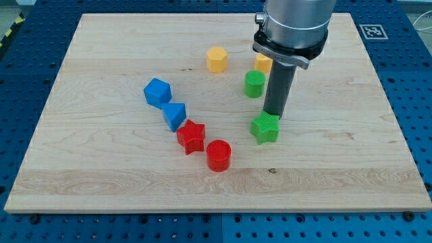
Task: Slide the green star towards the red circle
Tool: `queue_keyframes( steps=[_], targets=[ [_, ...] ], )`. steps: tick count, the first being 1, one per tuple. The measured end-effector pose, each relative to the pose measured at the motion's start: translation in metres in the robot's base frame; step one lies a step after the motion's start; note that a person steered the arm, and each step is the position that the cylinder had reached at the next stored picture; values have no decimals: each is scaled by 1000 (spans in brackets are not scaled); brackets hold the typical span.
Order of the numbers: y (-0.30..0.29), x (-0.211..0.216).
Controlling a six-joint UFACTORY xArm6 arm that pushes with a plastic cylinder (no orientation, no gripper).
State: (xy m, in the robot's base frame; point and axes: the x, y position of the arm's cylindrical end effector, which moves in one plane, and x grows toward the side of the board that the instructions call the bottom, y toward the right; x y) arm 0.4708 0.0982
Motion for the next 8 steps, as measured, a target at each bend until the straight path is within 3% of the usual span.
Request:
queue_keyframes(
  steps=[2,5,8],
  targets=[
    [42,10],
    [-11,10],
    [-13,15]
  ],
)
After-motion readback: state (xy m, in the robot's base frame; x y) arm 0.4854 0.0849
